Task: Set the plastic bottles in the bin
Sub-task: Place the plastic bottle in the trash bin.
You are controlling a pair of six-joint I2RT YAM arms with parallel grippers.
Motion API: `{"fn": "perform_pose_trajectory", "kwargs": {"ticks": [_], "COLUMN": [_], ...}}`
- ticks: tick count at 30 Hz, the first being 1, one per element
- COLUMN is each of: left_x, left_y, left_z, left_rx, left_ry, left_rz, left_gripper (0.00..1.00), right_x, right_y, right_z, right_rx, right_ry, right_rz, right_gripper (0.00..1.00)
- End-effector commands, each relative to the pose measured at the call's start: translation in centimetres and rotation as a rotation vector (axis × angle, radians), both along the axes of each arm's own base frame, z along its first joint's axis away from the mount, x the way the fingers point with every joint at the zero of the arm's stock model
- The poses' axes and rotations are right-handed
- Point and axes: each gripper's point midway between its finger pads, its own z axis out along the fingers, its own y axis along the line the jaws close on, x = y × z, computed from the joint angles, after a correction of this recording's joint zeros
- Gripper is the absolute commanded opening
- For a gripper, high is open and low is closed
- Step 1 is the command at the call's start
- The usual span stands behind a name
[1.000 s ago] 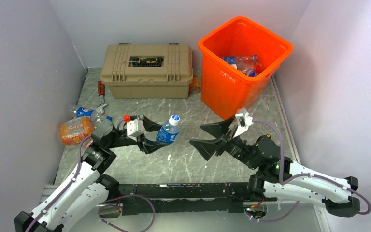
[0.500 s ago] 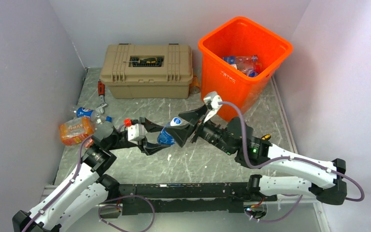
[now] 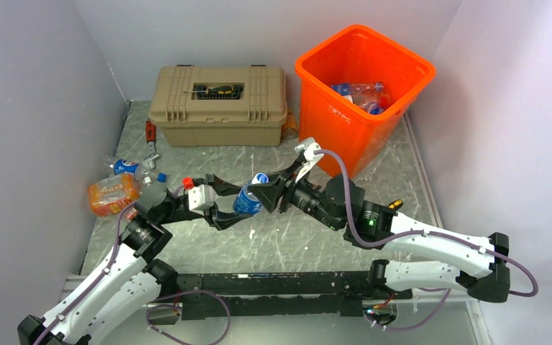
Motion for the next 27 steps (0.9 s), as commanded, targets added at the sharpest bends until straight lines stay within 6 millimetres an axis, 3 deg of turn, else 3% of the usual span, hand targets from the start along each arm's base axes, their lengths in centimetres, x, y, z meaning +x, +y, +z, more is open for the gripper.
{"fn": "perform_pose_trajectory", "kwargs": {"ticks": [1, 4, 6, 9, 11, 12, 16, 19, 21, 27], "left_x": [-0.4, -0.5, -0.6, -0.7, -0.6, -0.6, -0.4, -0.2, 0.0, 0.4], "left_y": [0.1, 0.2, 0.2, 0.2, 0.3, 0.3, 0.3, 0.4, 0.5, 0.9], "left_z": [2.0, 2.0, 2.0, 2.0, 2.1, 2.1, 2.1, 2.3, 2.5, 2.8], "left_rx": [-0.030, -0.031, -0.031, -0.028, -0.027, -0.028, -0.014, -0.015, -0.022, -0.032], "left_ry": [-0.057, -0.060, -0.065, -0.068, -0.070, -0.069, -0.036, -0.023, -0.020, -0.020], "left_rz": [-0.005, -0.003, -0.002, 0.000, 0.008, 0.012, 0.021, 0.041, 0.060, 0.099], "left_gripper": [0.13, 0.14, 0.13, 0.13, 0.14, 0.17, 0.45, 0.60, 0.97, 1.00], "right_x": [0.3, 0.5, 0.8, 0.9, 0.7, 0.7, 0.4, 0.3, 0.3, 0.4], "right_y": [0.5, 1.0, 1.2, 1.4, 1.3, 1.2, 0.7, 0.4, 0.3, -0.1], "right_z": [2.8, 2.7, 2.6, 2.4, 2.4, 2.3, 2.3, 2.3, 2.3, 2.4], "right_rx": [0.104, 0.112, 0.118, 0.126, 0.129, 0.132, 0.142, 0.138, 0.137, 0.130], "right_ry": [-0.007, 0.004, 0.008, 0.011, 0.014, 0.019, 0.016, 0.013, 0.014, 0.009], "right_rz": [-0.004, -0.005, -0.009, -0.006, 0.001, 0.000, 0.005, 0.005, 0.004, -0.005], "right_gripper": [0.50, 0.54, 0.49, 0.26, 0.01, 0.00, 0.00, 0.00, 0.00, 0.00]}}
